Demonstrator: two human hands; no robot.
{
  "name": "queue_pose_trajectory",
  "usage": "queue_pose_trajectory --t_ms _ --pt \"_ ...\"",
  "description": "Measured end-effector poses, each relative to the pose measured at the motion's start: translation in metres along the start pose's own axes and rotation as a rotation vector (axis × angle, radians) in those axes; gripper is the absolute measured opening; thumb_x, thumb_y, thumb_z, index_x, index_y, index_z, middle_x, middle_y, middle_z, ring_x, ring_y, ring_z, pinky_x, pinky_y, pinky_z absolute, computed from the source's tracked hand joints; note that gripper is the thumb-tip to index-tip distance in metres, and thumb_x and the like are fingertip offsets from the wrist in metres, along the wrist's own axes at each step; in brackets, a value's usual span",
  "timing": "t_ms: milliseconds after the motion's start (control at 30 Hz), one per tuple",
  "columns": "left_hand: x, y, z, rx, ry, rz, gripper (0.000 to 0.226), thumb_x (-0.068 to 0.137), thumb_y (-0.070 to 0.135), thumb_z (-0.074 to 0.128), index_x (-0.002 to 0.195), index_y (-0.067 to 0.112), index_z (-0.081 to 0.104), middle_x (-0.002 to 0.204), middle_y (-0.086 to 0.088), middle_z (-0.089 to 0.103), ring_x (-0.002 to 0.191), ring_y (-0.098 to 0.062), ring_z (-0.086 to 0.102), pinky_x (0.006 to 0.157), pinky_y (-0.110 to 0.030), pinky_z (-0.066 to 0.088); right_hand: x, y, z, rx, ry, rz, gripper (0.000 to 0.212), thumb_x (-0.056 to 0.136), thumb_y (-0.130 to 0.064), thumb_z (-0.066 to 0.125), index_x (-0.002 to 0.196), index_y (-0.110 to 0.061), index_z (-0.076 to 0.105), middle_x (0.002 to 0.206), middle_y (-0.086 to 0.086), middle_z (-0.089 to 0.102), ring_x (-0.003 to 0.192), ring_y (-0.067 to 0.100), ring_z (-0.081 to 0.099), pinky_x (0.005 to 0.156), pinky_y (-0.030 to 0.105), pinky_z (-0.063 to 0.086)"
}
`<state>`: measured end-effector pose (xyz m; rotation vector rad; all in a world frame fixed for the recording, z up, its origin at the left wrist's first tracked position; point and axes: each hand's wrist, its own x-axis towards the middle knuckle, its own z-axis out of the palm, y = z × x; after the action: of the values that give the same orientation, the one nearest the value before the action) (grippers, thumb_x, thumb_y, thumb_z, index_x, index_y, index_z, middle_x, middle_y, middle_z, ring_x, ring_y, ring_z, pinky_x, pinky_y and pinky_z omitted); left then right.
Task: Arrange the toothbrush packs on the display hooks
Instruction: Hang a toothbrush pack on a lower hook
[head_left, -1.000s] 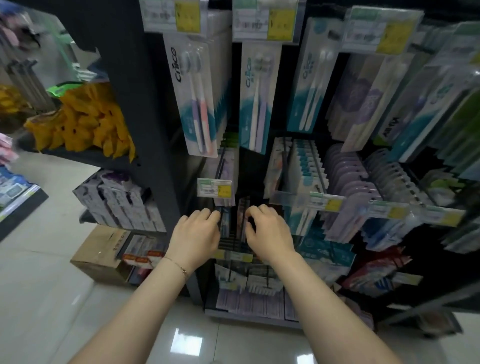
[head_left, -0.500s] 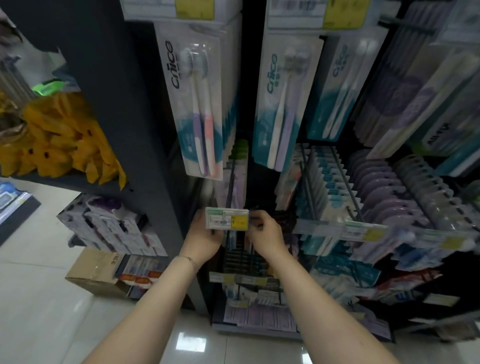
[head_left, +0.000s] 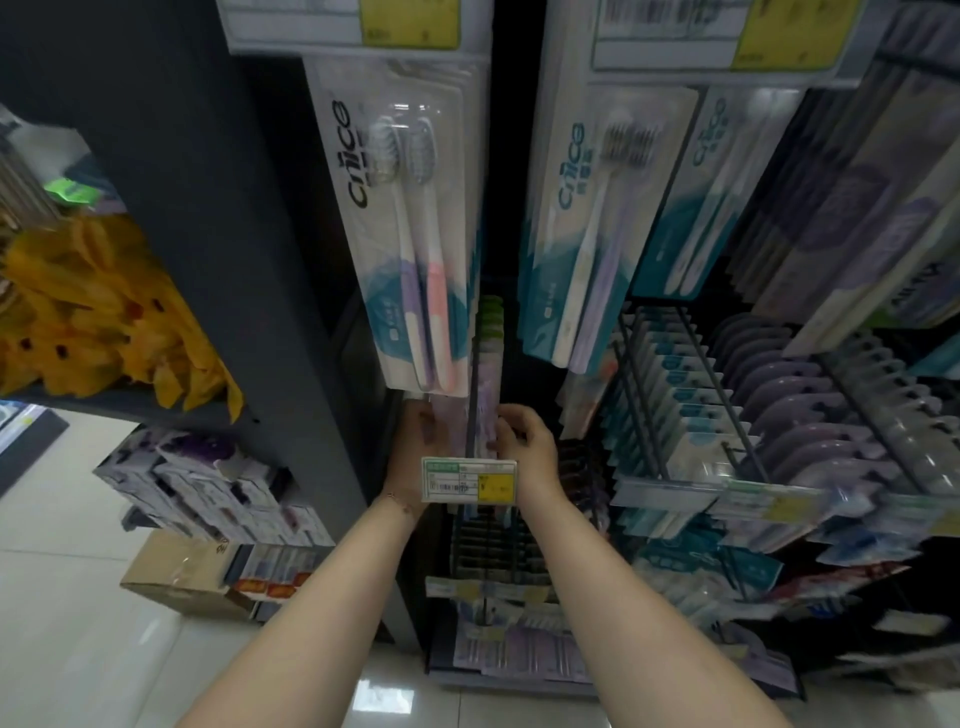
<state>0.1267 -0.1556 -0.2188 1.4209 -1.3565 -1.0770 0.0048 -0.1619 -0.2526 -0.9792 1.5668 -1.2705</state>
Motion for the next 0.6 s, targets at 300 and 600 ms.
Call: queue_pose_trajectory --t_ms 300,600 --pt "0.006 -0.007 -0.003 -0.211 0.022 -0.203 0.02 0.099 0.026 0.049 0.08 0.018 0.053 0.081 -0.004 0.059 0.073 -0.017 0.057 0.071 -0.031 0.045 -0.008 -0.018 -0.002 0.114 0.0 -0.052 0.006 0.093 -0.011 0.059 0.09 -0.016 0.058 0.083 0.004 0.062 0.068 0.011 0.057 0.055 0.016 0.047" --pt "-0.019 -0.021 -0.001 -0.136 -0.036 -0.212 0.01 0.095 0.014 0.057 0.088 0.02 0.06 0.087 0.002 0.064 0.095 -0.023 0.062 0.087 -0.032 0.047 -0.03 -0.015 -0.007 0.136 -0.146 -0.093 0.002 0.08 -0.024 0.065 0.079 -0.024 0.064 0.078 0.001 0.063 0.076 0.016 0.061 0.07 0.033 0.05"
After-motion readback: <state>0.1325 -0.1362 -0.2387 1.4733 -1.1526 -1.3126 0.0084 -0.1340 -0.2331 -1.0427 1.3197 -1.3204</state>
